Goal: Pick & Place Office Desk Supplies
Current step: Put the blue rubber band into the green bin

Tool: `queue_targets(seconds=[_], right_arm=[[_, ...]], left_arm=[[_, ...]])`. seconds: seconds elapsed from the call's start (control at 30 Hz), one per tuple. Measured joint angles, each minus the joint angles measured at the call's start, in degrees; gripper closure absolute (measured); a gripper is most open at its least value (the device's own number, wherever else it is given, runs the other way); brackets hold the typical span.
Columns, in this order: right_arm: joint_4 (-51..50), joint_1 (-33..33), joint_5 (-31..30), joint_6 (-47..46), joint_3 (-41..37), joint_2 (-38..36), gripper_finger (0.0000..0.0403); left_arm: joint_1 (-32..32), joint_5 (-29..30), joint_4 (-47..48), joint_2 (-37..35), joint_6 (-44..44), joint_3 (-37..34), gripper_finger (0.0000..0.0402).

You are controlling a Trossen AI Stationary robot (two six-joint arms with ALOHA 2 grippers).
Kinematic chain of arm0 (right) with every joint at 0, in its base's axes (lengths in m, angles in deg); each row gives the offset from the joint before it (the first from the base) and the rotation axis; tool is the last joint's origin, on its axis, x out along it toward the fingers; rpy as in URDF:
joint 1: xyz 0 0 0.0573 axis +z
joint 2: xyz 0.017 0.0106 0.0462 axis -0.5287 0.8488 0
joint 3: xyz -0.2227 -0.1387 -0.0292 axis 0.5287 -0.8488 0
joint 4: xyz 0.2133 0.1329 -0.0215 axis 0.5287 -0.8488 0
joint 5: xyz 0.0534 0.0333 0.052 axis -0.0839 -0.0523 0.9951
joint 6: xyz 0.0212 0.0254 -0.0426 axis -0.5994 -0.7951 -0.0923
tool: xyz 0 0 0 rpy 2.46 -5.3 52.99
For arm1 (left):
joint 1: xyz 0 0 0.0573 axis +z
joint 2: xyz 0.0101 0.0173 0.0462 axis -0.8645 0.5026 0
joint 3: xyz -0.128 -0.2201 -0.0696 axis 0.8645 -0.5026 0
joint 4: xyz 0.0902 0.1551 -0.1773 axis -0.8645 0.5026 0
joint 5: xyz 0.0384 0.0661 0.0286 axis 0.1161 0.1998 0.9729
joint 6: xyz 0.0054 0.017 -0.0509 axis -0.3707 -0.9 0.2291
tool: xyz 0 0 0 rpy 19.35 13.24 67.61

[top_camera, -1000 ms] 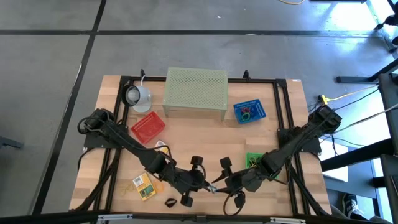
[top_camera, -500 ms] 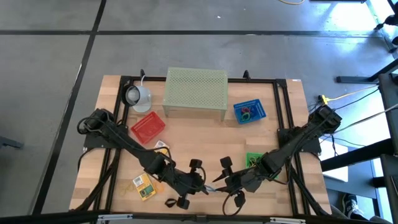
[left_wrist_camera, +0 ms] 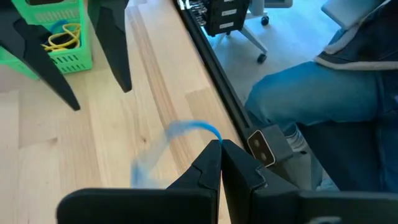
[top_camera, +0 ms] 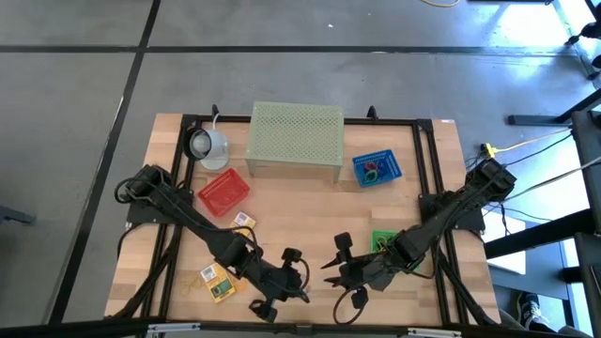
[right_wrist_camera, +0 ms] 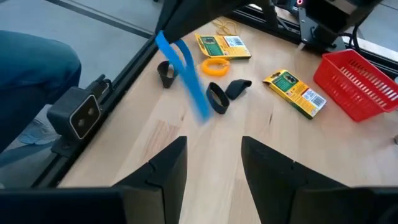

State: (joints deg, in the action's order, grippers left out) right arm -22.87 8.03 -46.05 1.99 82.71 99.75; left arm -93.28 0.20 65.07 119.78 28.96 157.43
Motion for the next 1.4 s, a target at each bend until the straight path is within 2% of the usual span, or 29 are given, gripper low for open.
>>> queue_targets(seconds=[0.17,0.33,0.7,1.17,1.3,1.4], right_arm=[[2.06,0.00,0.53,0.00,0.00,0.00,0.0250],[3.25,0.02,0.68,0.00,0.00,0.00,0.0250],[4.73,-0.28,0.63,0.02,0.00,0.00,0.0250],[5.60,-0.77,0.46,0.02,0.00,-0.02,0.0250],[5.66,-1.27,0.44,-1.23,0.00,-0.02,0.0252],[5.64,-1.51,0.44,-1.55,0.00,-0.02,0.0267]], left_arm=[[0.06,1.70,-0.04,0.00,-0.21,0.00,0.0398],[0.77,5.22,-1.40,0.00,-5.15,0.00,0.0398],[2.93,5.24,-11.04,-0.02,-15.70,0.00,0.0398],[3.35,5.32,-12.59,-0.02,-16.28,0.00,0.0398],[3.35,7.76,-12.57,-0.02,-16.29,0.00,0.0398],[3.35,9.51,-12.56,-0.02,-16.31,0.00,0.0398]])
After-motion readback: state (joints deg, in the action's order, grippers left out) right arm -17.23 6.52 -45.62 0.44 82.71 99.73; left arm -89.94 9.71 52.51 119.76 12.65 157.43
